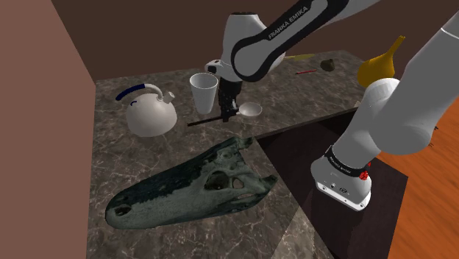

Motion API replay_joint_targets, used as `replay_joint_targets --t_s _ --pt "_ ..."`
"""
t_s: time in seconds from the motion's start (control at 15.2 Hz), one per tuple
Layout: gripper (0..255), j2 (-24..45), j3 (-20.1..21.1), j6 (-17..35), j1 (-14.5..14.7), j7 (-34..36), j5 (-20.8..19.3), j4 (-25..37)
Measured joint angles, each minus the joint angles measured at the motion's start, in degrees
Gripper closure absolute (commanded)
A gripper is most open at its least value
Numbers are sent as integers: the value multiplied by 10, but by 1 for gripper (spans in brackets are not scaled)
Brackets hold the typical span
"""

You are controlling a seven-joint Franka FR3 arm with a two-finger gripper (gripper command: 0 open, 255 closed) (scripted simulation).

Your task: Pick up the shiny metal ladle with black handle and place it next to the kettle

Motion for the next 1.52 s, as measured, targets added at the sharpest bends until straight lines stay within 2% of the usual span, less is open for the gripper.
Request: replay_joint_targets --t_s 0.92,1.39,1.45,1.52 --pt "255 108 8 112 3 -48 49 -7" --pt "255 119 11 125 3 -53 56 -8" --pt "0 119 11 125 3 -53 56 -8" --pt "0 119 11 125 3 -53 56 -8"
